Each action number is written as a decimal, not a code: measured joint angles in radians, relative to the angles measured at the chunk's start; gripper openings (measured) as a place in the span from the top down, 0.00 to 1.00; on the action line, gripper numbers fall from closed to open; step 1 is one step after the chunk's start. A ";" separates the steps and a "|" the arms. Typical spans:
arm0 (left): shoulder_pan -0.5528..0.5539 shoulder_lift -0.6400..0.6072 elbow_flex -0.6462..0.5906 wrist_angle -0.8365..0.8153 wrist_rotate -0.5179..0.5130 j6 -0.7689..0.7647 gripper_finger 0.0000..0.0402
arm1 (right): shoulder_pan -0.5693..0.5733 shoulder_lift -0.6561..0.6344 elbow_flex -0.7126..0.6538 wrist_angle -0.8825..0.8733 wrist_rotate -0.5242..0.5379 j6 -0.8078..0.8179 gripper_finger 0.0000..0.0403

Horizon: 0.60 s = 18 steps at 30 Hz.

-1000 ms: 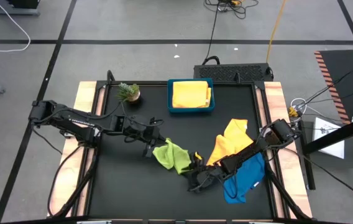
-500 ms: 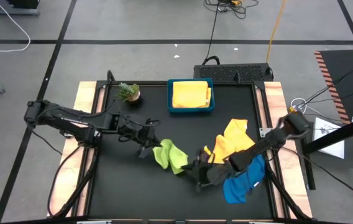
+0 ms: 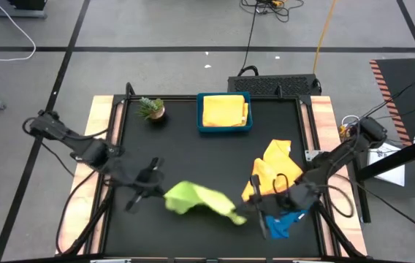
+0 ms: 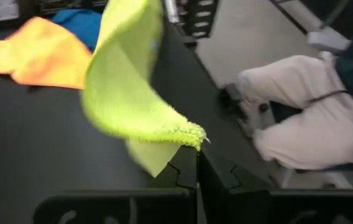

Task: Fold microfiber towels
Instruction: Fold the green microfiber cloth

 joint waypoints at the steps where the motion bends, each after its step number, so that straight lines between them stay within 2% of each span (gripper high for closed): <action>1: -0.029 0.000 0.021 -0.028 -0.015 -0.018 0.99 | 0.013 -0.004 0.000 0.021 -0.022 0.000 1.00; 5: -0.123 0.000 0.090 -0.140 -0.120 -0.081 0.98 | 0.041 -0.028 0.000 0.041 -0.031 0.026 1.00; 8: -0.144 -0.001 0.095 -0.224 -0.170 -0.122 0.99 | 0.029 -0.036 0.000 -0.013 0.023 0.086 1.00; 12: -0.111 0.000 0.029 -0.288 -0.175 -0.158 0.98 | -0.026 -0.035 -0.016 -0.119 0.099 0.212 1.00; 18: 0.017 0.001 -0.140 -0.281 -0.131 -0.145 0.99 | -0.155 -0.035 -0.128 -0.155 0.099 0.386 1.00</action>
